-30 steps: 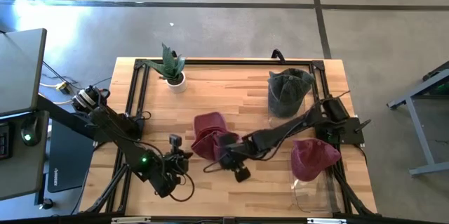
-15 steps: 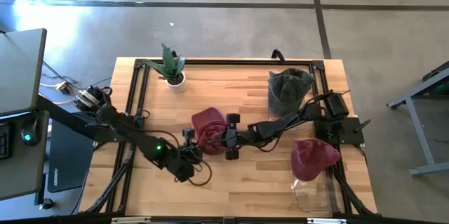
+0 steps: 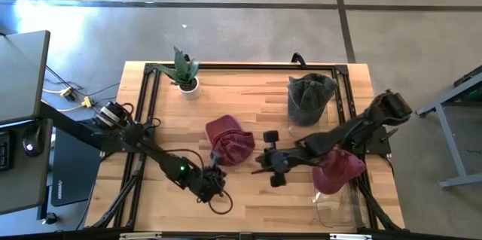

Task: Pick & Place hat
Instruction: Put the red cap into the bottom transparent bin

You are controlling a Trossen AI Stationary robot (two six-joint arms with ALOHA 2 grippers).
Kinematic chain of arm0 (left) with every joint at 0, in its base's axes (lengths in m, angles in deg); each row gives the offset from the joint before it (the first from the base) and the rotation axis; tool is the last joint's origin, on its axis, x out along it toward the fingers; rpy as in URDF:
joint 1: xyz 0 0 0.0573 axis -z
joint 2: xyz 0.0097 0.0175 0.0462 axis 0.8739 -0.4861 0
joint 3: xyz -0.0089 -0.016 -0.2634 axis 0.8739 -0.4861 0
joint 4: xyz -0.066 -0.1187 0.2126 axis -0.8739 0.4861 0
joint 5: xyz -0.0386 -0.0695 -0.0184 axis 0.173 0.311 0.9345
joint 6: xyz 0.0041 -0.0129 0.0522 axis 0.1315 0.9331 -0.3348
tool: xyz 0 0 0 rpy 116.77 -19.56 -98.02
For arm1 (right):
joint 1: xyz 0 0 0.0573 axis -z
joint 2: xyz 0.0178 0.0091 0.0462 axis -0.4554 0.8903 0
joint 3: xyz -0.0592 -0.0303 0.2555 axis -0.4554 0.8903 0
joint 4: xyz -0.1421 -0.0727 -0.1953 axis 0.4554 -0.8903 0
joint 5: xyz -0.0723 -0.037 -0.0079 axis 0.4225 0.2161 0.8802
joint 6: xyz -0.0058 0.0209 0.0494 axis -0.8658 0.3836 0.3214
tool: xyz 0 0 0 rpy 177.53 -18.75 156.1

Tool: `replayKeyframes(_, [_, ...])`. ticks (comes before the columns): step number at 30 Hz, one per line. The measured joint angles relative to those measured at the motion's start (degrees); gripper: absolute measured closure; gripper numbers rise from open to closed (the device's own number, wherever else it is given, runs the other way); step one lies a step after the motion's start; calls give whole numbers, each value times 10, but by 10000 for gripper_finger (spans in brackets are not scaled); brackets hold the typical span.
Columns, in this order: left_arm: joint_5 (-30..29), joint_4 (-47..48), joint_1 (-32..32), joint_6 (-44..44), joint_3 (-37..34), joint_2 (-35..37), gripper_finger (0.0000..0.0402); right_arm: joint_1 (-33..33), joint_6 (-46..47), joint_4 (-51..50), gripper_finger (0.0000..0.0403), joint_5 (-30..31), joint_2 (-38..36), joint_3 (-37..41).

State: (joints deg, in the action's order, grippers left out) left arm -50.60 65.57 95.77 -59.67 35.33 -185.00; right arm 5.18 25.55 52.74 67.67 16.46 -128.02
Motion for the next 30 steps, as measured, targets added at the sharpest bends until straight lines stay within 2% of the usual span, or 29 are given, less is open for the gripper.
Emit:
replayKeyframes(2, [-11,-7,-4,-36,0,-16,383,-11,-3,6,391,3,-19,21])
replayKeyframes(5, [-15,-10,-16,-67,0,-25,341,-17,-3,23,391,21,-49,48])
replayKeyframes(9, [-8,1,-36,-69,0,-27,259,-10,-4,53,391,25,-73,76])
replayKeyframes(12, [-6,47,-50,-63,0,-27,201,-1,-4,84,391,13,-88,95])
replayKeyframes(14, [2,83,-61,-50,0,-27,176,4,-4,91,391,1,-91,103])
replayKeyframes(16, [17,105,-73,-30,0,-34,167,7,-4,101,391,-8,-91,108])
replayKeyframes(18, [36,108,-81,-20,2,-44,172,10,-4,101,391,-18,-91,108])
replayKeyframes(21, [42,109,-82,-18,2,-45,206,13,-4,103,391,-28,-91,107])
replayKeyframes(24, [47,103,-82,-22,1,-47,266,13,-4,104,391,-39,-91,107])
replayKeyframes(28, [47,125,-74,-24,13,-43,375,13,-46,104,391,-70,-71,107])
replayKeyframes(30, [37,129,-63,-27,24,-28,389,12,-70,111,386,-80,-52,107])
